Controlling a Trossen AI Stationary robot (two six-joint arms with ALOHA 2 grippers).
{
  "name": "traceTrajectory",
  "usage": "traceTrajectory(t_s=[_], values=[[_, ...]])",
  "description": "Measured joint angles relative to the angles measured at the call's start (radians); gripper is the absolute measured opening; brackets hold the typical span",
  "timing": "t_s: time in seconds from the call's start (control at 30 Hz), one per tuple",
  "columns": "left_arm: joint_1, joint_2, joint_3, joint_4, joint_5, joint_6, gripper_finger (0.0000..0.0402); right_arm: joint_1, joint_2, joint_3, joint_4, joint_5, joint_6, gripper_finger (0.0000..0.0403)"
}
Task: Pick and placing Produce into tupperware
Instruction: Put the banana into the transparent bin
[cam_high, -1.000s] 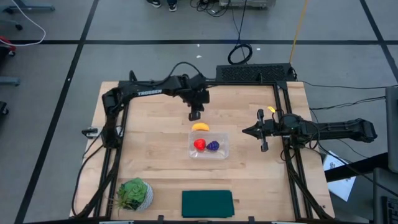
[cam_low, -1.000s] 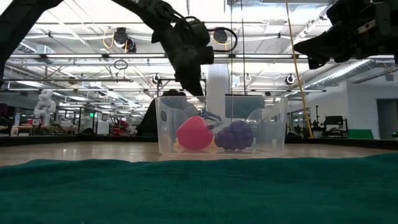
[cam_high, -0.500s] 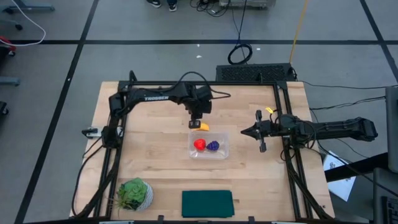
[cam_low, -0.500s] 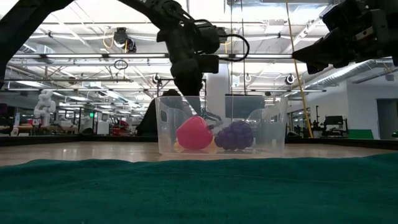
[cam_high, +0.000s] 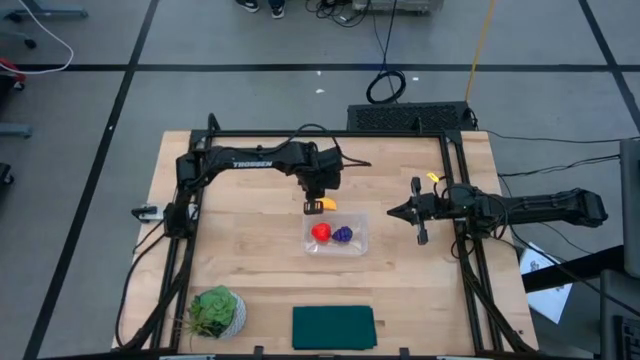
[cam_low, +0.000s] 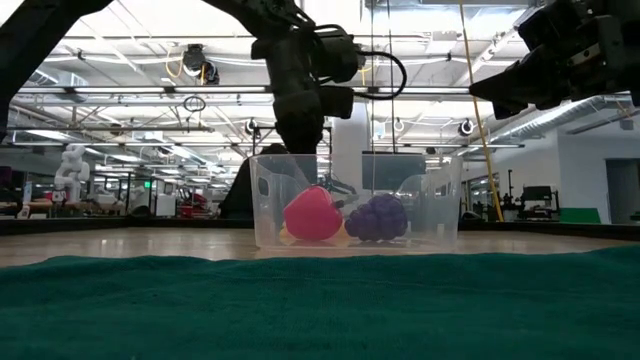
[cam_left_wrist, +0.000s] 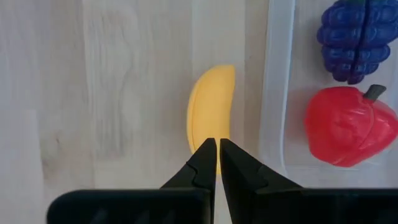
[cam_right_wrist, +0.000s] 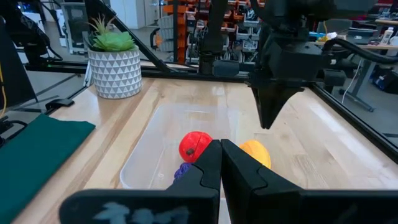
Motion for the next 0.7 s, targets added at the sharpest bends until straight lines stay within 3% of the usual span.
traceTrajectory(t_s=[0.1,0.37,0.7], values=[[-0.001,0.0,0.0,-0.027,0.013,-0.034,0.0026,0.0,0.0,0.0,0.0,0.0,0.0,0.0],[0.022,0.0,0.009,-0.057,0.189,-0.045,0.0026,0.0,0.0,0.0,0.008,0.0,0.0,0.0],[0.057,0.04,0.2,-0.107,0.258,-0.043,0.0026,0.0,0.0,0.0,0.027,0.0,0.0,0.0]])
